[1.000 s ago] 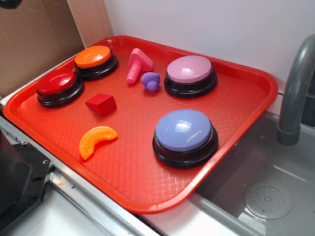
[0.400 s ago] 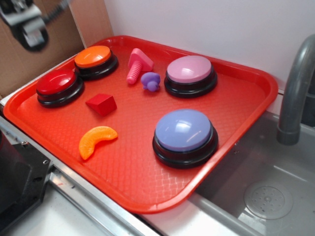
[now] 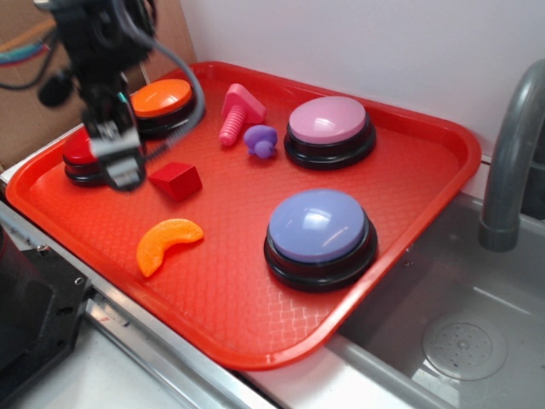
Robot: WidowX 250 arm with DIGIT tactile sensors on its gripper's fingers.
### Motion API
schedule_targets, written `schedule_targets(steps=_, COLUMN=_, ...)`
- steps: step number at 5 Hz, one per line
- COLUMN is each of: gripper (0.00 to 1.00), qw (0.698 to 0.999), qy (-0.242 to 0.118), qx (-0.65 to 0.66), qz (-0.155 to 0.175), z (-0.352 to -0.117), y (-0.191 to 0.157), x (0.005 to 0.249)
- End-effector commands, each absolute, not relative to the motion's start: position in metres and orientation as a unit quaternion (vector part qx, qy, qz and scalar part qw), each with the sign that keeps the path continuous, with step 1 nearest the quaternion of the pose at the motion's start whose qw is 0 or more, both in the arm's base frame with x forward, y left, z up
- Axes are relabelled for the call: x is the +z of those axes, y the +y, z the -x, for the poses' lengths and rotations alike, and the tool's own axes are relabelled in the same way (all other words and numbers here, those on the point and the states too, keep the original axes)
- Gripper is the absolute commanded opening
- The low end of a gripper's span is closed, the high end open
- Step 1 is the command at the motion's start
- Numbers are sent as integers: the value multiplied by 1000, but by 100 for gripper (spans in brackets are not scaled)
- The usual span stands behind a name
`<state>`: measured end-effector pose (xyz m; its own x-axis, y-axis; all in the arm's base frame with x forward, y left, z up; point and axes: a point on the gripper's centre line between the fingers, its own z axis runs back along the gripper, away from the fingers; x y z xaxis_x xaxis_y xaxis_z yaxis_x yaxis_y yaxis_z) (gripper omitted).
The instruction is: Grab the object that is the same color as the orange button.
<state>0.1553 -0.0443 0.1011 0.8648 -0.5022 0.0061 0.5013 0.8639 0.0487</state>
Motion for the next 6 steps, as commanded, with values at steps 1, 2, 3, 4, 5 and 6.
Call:
schedule_targets(steps=1, gripper=100, qw=973, qy=-31, qx=-229, qz=-22, z=-163, y=-48, x=61)
schedule_targets(steps=2, gripper=100, qw=980, qy=-31, qx=-194, qz=-25, z=-160, y=-41, x=38)
schedule_targets(steps=3, gripper=100, qw=984, qy=-31, qx=-176, qz=-10, z=-159, y=-35, x=21)
schedule_targets(steps=4, gripper=100, qw=986, qy=-35, qx=-162, qz=-15, z=-162, y=-32, x=10)
schedule_targets(steps=5, gripper=0, qw=987, qy=-39, qx=-154, qz=-11, z=-163, y=-31, x=7)
schedule_targets(steps=6, gripper=0, qw=988, qy=-42, qx=-151, qz=-7, z=-163, y=-31, x=6)
